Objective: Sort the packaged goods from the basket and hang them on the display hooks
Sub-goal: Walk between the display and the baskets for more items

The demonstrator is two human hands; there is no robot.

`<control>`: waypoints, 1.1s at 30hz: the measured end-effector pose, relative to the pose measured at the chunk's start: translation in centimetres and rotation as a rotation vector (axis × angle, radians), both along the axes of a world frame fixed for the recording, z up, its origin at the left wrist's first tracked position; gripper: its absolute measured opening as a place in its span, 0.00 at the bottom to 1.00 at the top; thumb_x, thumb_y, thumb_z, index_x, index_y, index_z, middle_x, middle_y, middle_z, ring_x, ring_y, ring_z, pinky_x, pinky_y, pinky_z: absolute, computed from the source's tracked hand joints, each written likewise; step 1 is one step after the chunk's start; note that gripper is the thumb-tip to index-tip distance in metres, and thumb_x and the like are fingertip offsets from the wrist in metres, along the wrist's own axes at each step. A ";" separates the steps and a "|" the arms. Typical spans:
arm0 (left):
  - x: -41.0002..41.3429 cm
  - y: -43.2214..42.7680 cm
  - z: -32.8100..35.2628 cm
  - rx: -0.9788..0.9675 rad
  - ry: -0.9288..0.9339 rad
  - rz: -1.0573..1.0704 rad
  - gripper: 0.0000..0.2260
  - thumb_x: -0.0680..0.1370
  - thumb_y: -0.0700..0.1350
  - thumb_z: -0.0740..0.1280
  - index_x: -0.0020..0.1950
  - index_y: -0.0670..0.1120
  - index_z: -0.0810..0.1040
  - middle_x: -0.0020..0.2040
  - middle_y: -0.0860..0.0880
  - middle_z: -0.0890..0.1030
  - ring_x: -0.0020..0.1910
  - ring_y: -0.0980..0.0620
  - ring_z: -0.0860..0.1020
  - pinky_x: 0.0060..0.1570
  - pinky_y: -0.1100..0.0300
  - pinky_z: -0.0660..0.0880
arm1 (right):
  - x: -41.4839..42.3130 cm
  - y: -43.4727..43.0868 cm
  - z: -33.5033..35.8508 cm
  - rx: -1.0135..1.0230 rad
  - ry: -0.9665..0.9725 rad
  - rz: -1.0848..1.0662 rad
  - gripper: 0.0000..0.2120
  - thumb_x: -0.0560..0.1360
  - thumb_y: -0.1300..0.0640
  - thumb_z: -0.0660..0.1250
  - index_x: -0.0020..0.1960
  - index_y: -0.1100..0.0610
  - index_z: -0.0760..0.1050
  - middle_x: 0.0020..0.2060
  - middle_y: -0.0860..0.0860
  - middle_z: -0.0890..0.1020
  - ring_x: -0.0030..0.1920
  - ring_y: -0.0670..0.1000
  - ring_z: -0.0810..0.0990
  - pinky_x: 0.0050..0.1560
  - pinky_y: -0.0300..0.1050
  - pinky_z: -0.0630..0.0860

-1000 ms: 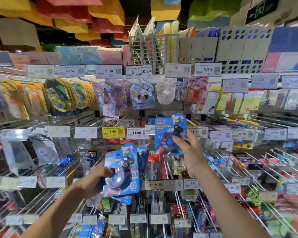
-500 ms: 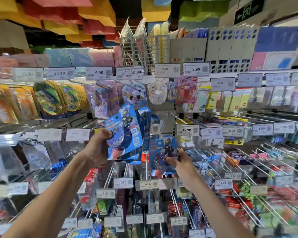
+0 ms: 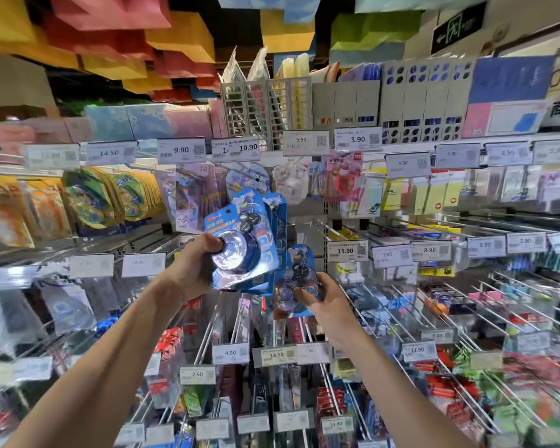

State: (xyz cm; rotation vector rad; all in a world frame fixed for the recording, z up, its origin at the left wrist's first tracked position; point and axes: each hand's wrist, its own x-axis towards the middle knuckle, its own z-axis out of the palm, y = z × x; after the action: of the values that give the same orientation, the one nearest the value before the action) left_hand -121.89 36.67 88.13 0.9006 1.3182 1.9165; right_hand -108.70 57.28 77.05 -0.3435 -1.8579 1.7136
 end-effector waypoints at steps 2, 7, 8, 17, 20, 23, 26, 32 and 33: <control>-0.2 0.0 -0.2 -0.031 0.027 0.002 0.26 0.50 0.45 0.74 0.47 0.41 0.86 0.42 0.43 0.86 0.37 0.46 0.86 0.37 0.56 0.83 | -0.6 0.2 -0.1 0.015 0.004 -0.027 0.12 0.76 0.52 0.75 0.57 0.51 0.78 0.50 0.48 0.86 0.51 0.50 0.85 0.49 0.46 0.81; -0.4 0.2 -0.6 -0.014 0.176 0.018 0.28 0.57 0.45 0.71 0.56 0.38 0.77 0.43 0.41 0.83 0.39 0.44 0.81 0.39 0.55 0.79 | -1.5 0.2 -0.2 -0.014 -0.070 0.022 0.10 0.80 0.55 0.71 0.59 0.55 0.74 0.55 0.53 0.85 0.50 0.51 0.86 0.38 0.47 0.82; -0.4 0.2 -0.7 -0.002 0.195 -0.003 0.25 0.58 0.45 0.70 0.54 0.38 0.78 0.41 0.42 0.82 0.37 0.46 0.81 0.38 0.57 0.79 | -1.6 0.1 -0.2 0.000 -0.078 0.010 0.09 0.80 0.54 0.70 0.58 0.55 0.74 0.54 0.52 0.85 0.49 0.50 0.86 0.39 0.49 0.83; 0.1 0.6 -1.2 -0.034 0.292 0.014 0.30 0.60 0.40 0.71 0.63 0.37 0.73 0.49 0.42 0.85 0.45 0.47 0.85 0.42 0.56 0.82 | -6.7 2.1 -0.2 0.277 -0.474 -0.160 0.17 0.82 0.53 0.66 0.63 0.65 0.76 0.58 0.58 0.82 0.53 0.56 0.81 0.50 0.45 0.79; -0.6 0.5 -1.6 -0.057 0.297 0.047 0.35 0.61 0.42 0.72 0.68 0.36 0.69 0.57 0.34 0.81 0.52 0.40 0.82 0.51 0.48 0.81 | -6.7 1.9 -0.1 0.383 -0.596 -0.160 0.15 0.84 0.51 0.61 0.59 0.62 0.77 0.59 0.54 0.81 0.52 0.53 0.79 0.54 0.43 0.79; -0.8 0.6 -2.0 -0.067 0.289 0.061 0.39 0.62 0.40 0.73 0.72 0.36 0.66 0.62 0.28 0.77 0.57 0.35 0.79 0.59 0.37 0.73 | -5.1 -0.3 1.4 0.331 -0.313 -0.266 0.19 0.86 0.48 0.54 0.44 0.58 0.74 0.48 0.59 0.83 0.41 0.55 0.80 0.44 0.51 0.79; -1.0 0.6 -2.2 -0.078 0.300 0.077 0.39 0.62 0.39 0.74 0.71 0.36 0.67 0.59 0.32 0.80 0.55 0.36 0.81 0.55 0.41 0.77 | -1.7 -2.4 3.6 0.052 0.172 -0.197 0.19 0.86 0.46 0.57 0.45 0.58 0.74 0.34 0.57 0.77 0.33 0.54 0.74 0.33 0.49 0.71; -0.6 0.8 -2.0 -0.096 0.310 0.056 0.41 0.61 0.37 0.76 0.72 0.39 0.66 0.56 0.36 0.82 0.48 0.42 0.84 0.42 0.54 0.81 | 1.0 -4.6 6.3 0.382 0.191 0.032 0.24 0.70 0.40 0.79 0.54 0.53 0.74 0.45 0.44 0.84 0.43 0.43 0.83 0.45 0.38 0.79; -0.5 0.8 -1.9 -0.093 0.305 0.058 0.42 0.61 0.37 0.77 0.73 0.41 0.66 0.58 0.35 0.82 0.50 0.42 0.84 0.43 0.53 0.81 | 1.0 -4.8 6.2 0.392 0.169 0.005 0.25 0.68 0.44 0.81 0.56 0.52 0.73 0.48 0.45 0.85 0.46 0.43 0.84 0.48 0.42 0.81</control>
State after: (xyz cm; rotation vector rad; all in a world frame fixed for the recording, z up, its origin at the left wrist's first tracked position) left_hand -122.42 37.44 86.24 1.1520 1.6109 1.7935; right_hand -107.74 52.51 83.28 -0.0354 -2.0095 1.2961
